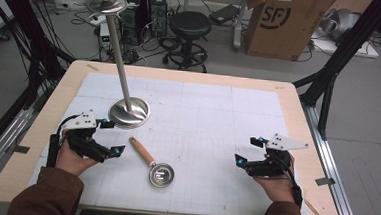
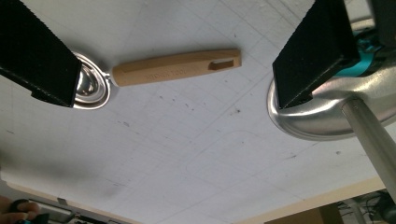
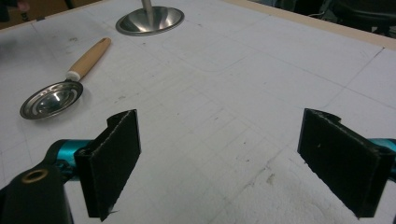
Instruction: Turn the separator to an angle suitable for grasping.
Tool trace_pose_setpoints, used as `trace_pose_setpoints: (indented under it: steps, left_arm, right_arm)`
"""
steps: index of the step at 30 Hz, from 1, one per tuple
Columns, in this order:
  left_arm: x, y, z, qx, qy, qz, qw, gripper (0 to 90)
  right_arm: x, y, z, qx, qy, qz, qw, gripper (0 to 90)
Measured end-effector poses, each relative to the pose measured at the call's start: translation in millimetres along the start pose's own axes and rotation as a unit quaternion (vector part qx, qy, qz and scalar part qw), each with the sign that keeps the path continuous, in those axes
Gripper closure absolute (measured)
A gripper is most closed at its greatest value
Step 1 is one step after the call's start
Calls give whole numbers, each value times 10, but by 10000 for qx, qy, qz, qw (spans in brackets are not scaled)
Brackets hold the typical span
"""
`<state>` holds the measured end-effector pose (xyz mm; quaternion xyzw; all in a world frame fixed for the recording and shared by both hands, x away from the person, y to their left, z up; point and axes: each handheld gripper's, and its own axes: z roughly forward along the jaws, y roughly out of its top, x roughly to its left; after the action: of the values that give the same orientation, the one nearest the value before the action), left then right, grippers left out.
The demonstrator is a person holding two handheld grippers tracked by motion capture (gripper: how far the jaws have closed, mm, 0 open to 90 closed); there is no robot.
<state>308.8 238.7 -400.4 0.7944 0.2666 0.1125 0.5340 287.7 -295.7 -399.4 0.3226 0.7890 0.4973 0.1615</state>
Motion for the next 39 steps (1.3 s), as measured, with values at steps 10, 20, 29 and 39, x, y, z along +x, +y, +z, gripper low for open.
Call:
trace_pose_setpoints:
  steps: [10, 20, 29, 39]
  left_arm:
    - [49, 102, 215, 42, -272, -18, 9996, 234]
    - [140, 90, 364, -53, -33, -179, 9998, 462]
    - [123, 43, 490, 271, -55, -152, 9995, 621]
    - [130, -6, 629, 698, 79, -173, 9974, 777]
  right_arm:
    - [23, 2, 5, 45, 4, -30, 10000, 121]
    - [36, 0, 30, 119, 27, -37, 9999, 121]
    - [39, -4, 37, 165, 17, -51, 9998, 121]
    - [42, -10, 52, 208, 44, -75, 9997, 133]
